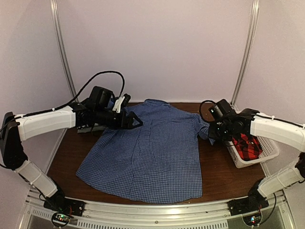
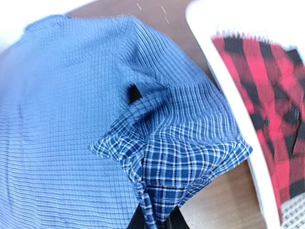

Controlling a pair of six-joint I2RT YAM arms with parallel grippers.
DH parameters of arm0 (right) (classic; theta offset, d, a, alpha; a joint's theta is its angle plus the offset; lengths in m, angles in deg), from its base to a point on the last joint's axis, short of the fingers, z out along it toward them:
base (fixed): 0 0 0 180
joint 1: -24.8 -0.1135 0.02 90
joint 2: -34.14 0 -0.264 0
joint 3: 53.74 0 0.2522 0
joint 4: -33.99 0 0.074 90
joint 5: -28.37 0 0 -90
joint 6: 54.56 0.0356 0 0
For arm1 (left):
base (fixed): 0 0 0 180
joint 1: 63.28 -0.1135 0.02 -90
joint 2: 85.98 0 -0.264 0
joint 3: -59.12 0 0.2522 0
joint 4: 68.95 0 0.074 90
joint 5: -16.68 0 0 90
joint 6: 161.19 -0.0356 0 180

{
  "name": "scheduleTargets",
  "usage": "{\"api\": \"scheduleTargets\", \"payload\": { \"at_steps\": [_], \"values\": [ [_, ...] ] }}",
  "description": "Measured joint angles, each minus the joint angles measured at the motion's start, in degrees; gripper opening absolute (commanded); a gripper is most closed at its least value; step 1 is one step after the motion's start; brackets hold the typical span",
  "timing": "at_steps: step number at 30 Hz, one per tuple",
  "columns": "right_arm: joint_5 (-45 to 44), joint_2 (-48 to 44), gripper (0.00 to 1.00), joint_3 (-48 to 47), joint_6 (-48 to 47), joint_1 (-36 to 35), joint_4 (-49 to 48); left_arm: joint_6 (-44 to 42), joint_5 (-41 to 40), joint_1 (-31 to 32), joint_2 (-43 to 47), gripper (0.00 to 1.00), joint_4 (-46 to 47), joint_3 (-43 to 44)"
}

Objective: Fold and stack the long sleeve shirts
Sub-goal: Pick up the sleeve from the center of the board, then pass from the right arm to the left

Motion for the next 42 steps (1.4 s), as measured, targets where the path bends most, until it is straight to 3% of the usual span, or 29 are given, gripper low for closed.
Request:
{"api": "scheduleTargets", "payload": {
  "at_steps": [10,18,33,42],
  "values": [
    [-3.74,10.88,0.11,-20.02,-16.52,-0.59,-2.99,0.35,4.81,0.37,-2.82,0.86,5.97,0.92],
    [6.38,20.0,0.11,-32.28,-33.18,-2.08,-8.07,-2.84,4.44,1.64,-7.58,0.85,9.4,7.43],
    [27.1,22.01,0.11,-32.89,-44.02,-3.98,-10.88,-9.53,2.1,2.51,-18.67,0.82,10.73,16.61],
    [30.67,23.19,0.12,-32.89,-45.31,-5.25,-11.08,-11.02,2.78,3.43,-21.66,0.58,10.78,20.57]
  ]
}}
